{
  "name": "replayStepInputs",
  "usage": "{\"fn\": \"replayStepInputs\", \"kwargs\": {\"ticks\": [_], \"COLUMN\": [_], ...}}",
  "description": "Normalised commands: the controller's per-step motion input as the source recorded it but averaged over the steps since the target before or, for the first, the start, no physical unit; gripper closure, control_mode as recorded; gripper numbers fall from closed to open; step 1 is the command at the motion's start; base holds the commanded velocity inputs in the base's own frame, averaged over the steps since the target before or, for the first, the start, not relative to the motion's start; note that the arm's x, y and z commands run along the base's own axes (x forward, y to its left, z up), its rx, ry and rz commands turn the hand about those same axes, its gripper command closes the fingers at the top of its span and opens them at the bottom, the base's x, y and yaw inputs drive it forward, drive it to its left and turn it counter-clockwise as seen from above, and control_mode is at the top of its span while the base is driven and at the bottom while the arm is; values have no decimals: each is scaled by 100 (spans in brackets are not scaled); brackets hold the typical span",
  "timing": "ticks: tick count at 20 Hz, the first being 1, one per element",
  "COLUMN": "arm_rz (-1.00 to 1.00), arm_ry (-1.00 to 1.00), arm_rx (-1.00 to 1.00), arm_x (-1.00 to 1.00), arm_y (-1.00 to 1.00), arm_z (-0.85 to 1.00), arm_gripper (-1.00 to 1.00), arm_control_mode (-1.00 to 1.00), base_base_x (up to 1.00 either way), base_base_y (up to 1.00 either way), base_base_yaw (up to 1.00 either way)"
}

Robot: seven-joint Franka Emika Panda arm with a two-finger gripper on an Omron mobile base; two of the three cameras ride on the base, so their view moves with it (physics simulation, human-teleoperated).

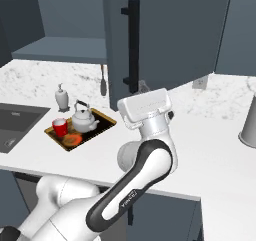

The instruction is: Pick the kettle from the counter and place it on the tray. Then pick the mug from the cabinet and place it on the tray. Then close the cabinet doors.

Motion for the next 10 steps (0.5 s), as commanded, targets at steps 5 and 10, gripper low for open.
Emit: {"fn": "replayStepInputs", "kwargs": {"ticks": [5,10], "arm_rz": [14,16], "arm_ry": [0,0], "arm_rx": [4,0], "arm_x": [71,94], "arm_y": [8,0], "arm_z": [0,-12], "arm_gripper": [100,100], "arm_control_mode": [-100,-100], "base_base_x": [0,0], "base_base_y": [0,0], "base_base_yaw": [0,0]}}
